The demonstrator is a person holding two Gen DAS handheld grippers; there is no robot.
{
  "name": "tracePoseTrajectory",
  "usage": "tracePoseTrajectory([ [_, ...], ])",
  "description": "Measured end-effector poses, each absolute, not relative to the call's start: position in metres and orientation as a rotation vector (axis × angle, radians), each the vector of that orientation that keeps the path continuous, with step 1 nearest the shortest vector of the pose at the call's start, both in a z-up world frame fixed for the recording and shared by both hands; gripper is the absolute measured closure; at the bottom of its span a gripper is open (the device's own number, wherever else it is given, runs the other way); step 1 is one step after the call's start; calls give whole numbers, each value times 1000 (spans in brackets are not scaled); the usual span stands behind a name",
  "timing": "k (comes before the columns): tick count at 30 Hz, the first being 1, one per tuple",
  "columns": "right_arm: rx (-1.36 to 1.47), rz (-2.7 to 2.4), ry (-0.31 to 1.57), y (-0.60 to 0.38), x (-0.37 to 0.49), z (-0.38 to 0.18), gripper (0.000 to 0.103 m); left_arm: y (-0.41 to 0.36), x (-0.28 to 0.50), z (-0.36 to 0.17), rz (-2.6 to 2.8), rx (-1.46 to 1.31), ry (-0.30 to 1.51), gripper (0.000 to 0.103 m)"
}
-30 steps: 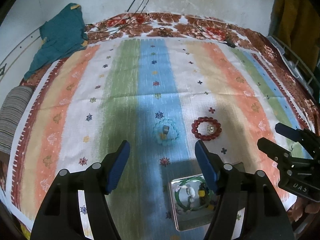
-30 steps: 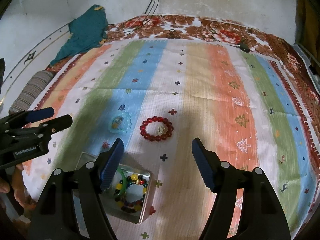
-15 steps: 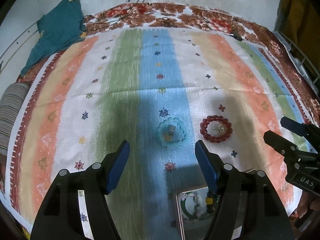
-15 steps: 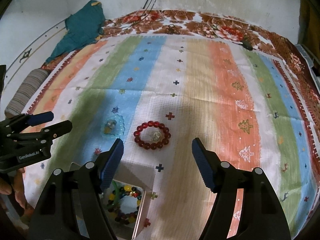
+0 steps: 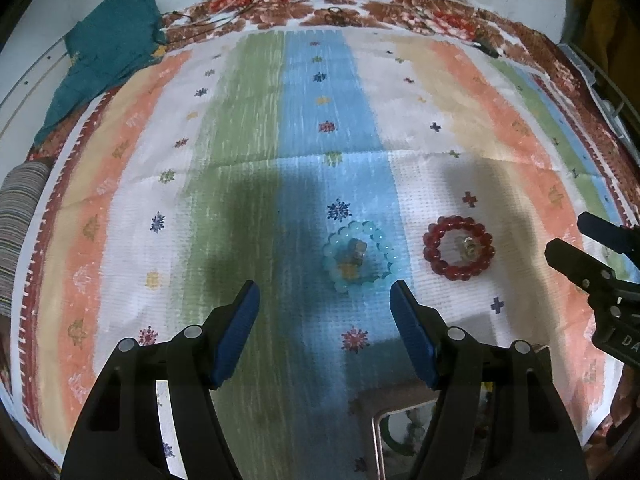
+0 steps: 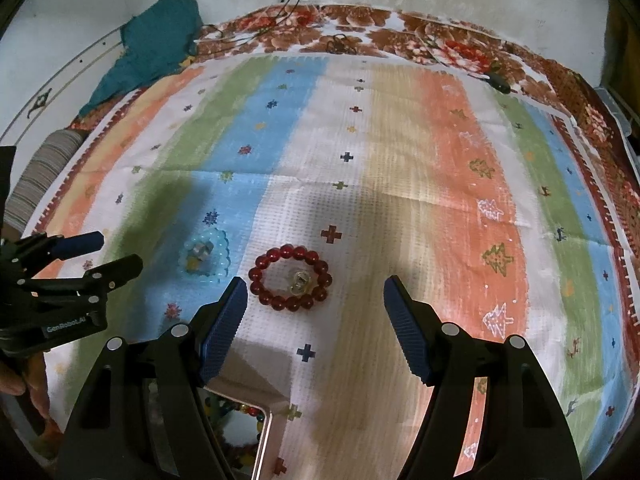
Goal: Organize jewelry
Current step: 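Move both tools toward the aqua bead bracelet and red bead bracelet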
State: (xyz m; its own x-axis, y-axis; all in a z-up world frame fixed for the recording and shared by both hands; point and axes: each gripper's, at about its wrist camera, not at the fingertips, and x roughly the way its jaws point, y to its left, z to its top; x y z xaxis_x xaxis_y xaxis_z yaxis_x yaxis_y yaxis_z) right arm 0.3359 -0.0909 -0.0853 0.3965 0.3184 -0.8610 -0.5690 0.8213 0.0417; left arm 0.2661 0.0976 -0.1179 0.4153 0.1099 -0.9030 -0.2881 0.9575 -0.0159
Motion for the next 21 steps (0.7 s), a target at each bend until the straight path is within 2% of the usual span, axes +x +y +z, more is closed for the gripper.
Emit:
tracePoseTrajectory([
  [21,-325,567,1090,-73,360,-119,32,113,293,-151,250,-201,1185,36],
])
